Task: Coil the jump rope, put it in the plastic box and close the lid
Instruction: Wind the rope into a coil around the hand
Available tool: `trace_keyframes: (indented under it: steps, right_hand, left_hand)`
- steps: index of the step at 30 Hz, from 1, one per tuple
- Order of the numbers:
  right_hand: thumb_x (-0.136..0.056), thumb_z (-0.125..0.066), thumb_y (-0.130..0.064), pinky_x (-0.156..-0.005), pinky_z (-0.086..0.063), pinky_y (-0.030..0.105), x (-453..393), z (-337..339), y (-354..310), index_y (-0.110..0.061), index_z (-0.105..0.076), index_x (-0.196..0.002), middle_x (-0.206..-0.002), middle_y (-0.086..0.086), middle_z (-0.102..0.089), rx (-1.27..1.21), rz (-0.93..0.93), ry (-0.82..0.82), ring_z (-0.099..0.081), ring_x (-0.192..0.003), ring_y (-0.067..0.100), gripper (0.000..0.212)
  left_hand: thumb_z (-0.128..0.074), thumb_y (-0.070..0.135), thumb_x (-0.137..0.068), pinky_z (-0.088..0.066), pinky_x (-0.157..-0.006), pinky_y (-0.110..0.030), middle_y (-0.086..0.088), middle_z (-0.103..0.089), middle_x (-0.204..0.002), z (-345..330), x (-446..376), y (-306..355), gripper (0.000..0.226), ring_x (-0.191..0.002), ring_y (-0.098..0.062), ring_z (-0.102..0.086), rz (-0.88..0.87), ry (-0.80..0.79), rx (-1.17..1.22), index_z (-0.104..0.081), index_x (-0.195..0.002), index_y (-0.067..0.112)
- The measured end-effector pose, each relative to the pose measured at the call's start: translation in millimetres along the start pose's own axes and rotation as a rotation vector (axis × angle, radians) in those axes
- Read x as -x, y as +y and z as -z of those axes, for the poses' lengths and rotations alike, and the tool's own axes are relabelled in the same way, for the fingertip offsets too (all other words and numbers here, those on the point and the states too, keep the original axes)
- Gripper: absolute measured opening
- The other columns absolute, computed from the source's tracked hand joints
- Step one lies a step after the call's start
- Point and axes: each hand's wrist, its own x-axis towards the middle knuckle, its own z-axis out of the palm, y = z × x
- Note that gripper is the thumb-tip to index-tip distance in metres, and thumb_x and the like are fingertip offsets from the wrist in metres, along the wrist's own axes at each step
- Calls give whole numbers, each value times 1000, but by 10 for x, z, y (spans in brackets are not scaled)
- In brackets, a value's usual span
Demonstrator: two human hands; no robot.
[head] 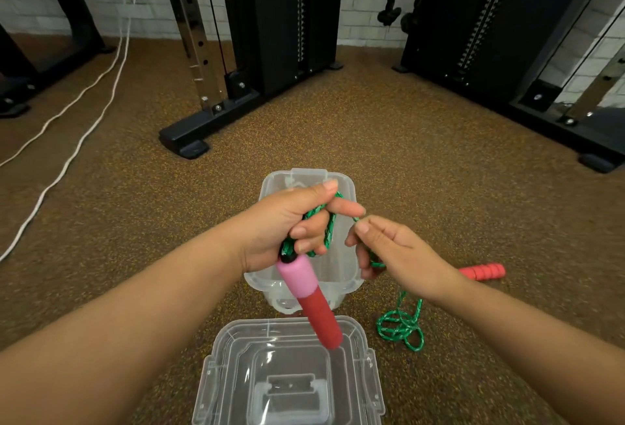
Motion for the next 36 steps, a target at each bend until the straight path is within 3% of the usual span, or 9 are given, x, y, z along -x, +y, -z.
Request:
trace_keyframes:
  steps: [9,13,16,20,24,26,30,32,36]
  right_hand:
    - [-101,-36,-30,-44,-34,12,86,34,113,-20,-71,-96,-59,-3,-52,84,-115,51,-41,-42,3,36]
    - [-95,-52,-17,-54,-42,13,95,19,179,-21,-73,-87,-56,-10,-56,-5,-106,30,-49,-51,2,23]
    - [-83,-69,-15,-57,-45,21,71,29,257,-20,-73,-75,-58,-7,-62,-22,-81,165,-54,-56,6,10]
    - [-69,-82,-25,-59,-46,29,-9,104,317,-25,-66,-65,-71,0,-65,301,-24,340,-55,-59,10,16]
    - [-70,-80,-35,-98,-47,35,-97,152,162,-29,-60,-108,-117,-5,-60,262,39,182,-58,-110,10,43]
    - [-82,-71,-20,-104,-41,28,-138,89,54,-24,-52,-123,-126,-6,-58,140,137,72,-54,-118,6,46]
    - [-96,-49,-14,-79,-47,19,-171,-62,-57,-24,-60,-103,-79,-10,-64,41,233,59,-62,-83,8,16]
    - [-99,-44,-23,-67,-50,25,-154,-68,-10,-27,-65,-89,-55,-11,-52,55,178,173,-58,-61,9,24]
    - [-98,-43,-33,-52,-36,27,-42,-90,127,-28,-59,-75,-47,-17,-47,390,141,237,-39,-46,2,28]
  left_hand:
    - [-38,34,-96,-41,-48,-21,10,-26,-32,43,7,64,42,-32,-7,-27,-52,100,44,-70,-88,8]
    - [-44,37,-91,-39,-50,-23,10,-26,-32,59,-6,90,39,-33,-7,-27,-71,127,68,-70,-86,8]
    - [-43,36,-92,-39,-49,-23,10,-26,-32,80,3,105,39,-32,-7,-27,-56,123,88,-71,-82,11]
    - [-39,35,-96,-41,-47,-21,9,-26,-32,48,11,48,40,-32,-7,-27,-3,109,40,-68,-82,10]
    - [-38,37,-96,-41,-50,-22,9,-26,-32,25,10,8,42,-32,-7,-27,27,82,14,-67,-81,12]
    - [-38,37,-96,-40,-51,-23,9,-26,-31,27,-9,6,42,-32,-7,-27,25,68,26,-68,-79,13]
    - [-39,35,-95,-41,-48,-22,9,-26,-30,17,-29,24,42,-30,-7,-27,23,48,87,-66,-71,14]
    - [-39,34,-95,-41,-47,-22,9,-26,-30,16,-24,34,43,-29,-7,-27,22,59,130,-66,-68,15]
    - [-39,36,-96,-37,-51,-23,8,-30,-33,16,-61,9,40,-32,-6,-27,7,177,239,-69,-84,12]
